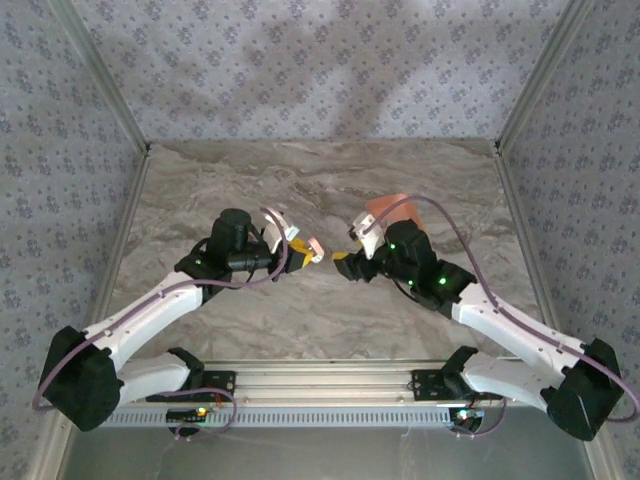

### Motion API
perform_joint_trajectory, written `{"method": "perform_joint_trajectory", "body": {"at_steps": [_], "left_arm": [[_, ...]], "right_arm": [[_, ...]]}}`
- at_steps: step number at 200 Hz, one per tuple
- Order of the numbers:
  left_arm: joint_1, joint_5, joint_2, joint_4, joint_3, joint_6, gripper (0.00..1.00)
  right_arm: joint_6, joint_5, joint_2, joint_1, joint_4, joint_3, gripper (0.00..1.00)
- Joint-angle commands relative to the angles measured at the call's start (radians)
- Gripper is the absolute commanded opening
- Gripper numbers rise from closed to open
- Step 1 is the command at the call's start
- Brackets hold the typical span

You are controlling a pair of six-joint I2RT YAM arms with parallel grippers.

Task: Load the staples into the stapler

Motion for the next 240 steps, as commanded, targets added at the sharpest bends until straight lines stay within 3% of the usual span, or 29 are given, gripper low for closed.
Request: {"method": "perform_joint_trajectory", "body": {"at_steps": [1, 41, 76, 191, 240], "left_arm": [[0.0, -0.005, -0.016, -0.091, 0.036, 0.232, 0.0], [-0.003, -0.011, -0.026, -0.126, 0.034, 0.387, 0.0], [-0.003, 0.006, -0.012, -0.161, 0.047, 0.447, 0.0], [-0.015, 0.02, -0.026, -0.158, 0.033, 0.479, 0.0], [-0.015, 0.022, -0.047, -0.143, 0.02, 0.466, 0.0]], "right_arm": [[0.221, -0.131, 0.002, -0.032, -0.09, 0.035, 0.62], [0.421, -0.179, 0.071, -0.004, -0.074, 0.073, 0.65], [0.476, -0.165, 0.148, 0.054, -0.035, 0.104, 0.7], [0.533, -0.2, 0.264, 0.059, 0.046, 0.127, 0.7], [0.614, -0.174, 0.229, -0.014, 0.062, 0.046, 0.66]]}}
